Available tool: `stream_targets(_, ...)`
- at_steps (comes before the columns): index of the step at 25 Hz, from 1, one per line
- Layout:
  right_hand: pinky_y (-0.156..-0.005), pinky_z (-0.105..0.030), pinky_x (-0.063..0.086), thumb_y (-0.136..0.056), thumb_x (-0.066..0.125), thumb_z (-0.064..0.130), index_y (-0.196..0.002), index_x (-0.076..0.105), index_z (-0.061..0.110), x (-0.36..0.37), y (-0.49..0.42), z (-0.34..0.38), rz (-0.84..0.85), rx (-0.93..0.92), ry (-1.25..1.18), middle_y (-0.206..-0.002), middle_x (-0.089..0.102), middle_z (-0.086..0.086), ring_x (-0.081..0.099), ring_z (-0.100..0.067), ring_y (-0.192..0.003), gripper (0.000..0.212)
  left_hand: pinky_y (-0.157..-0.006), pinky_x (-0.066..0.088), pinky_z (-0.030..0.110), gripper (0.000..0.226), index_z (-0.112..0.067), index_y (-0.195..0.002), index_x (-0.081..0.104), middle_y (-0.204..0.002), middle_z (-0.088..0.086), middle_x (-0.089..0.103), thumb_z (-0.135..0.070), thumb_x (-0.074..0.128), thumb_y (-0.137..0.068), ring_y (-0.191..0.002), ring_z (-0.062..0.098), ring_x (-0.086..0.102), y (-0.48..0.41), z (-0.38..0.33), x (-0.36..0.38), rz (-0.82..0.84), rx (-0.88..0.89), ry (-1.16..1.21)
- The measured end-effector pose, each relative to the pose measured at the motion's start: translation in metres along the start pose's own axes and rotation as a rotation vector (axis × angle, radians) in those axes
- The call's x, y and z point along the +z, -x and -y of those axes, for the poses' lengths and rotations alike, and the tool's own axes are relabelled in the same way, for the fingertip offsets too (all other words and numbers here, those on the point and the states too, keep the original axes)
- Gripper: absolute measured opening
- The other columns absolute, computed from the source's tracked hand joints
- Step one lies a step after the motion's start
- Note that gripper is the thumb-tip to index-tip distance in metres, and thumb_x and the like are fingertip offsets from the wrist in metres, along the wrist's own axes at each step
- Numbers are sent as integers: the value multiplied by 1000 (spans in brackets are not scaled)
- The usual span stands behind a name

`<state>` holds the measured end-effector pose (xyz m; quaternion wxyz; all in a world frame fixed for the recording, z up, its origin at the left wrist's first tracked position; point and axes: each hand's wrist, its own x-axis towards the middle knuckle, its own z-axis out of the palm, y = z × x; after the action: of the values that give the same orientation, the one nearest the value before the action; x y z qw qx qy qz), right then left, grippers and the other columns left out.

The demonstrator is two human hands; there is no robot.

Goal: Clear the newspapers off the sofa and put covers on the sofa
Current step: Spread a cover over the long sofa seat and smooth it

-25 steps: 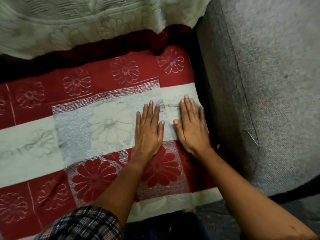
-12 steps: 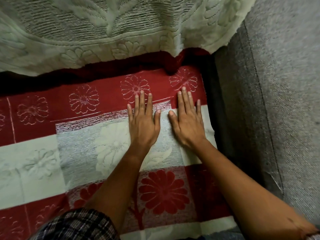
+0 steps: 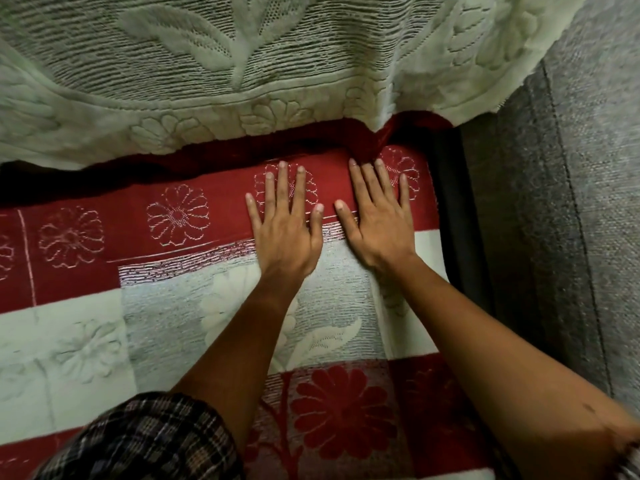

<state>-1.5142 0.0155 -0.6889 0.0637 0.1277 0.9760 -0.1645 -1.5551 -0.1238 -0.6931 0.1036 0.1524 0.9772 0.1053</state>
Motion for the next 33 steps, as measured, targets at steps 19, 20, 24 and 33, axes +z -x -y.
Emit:
stream_targets(19, -117, -40, -6, -98, 16, 42, -148, 5, 15, 15, 89, -5, 22, -101, 49, -157, 2, -1, -2, -13, -144, 58, -115, -13, 36, 59, -17, -149, 9, -156, 3, -1, -41, 16, -96, -143, 15, -5, 56, -11, 5, 2, 129, 92)
stream_targets(20, -117, -39, -7, -98, 16, 42, -149, 5, 15, 14, 91, -11, 7, -2, 24, -157, 2, -1, -3, -13, -144, 59, -115, -12, 36, 58, -15, -149, 11, -155, 3, 0, -40, 17, -96, -143, 15, -3, 70, -12, 9, 3, 142, 85)
stream_targets(24, -116, -43, -2, -97, 20, 41, -148, 14, 8, 15, 122, -6, -10, -20, 10, -156, 5, -6, 5, -17, -145, 61, -115, -5, 39, 58, -11, -148, 16, -155, 7, 12, -37, 20, -96, -143, 17, 4, 117, -18, 24, -32, 96, 57)
stream_targets(33, -116, -40, 5, -95, 27, 40, -146, 18, 4, 25, 248, -50, 34, -77, 26, -155, 13, -9, 6, -17, -144, 63, -114, -8, 42, 61, -11, -148, 8, -156, 9, 7, -40, 22, -96, -143, 20, 1, 212, -60, 54, -59, 13, 42)
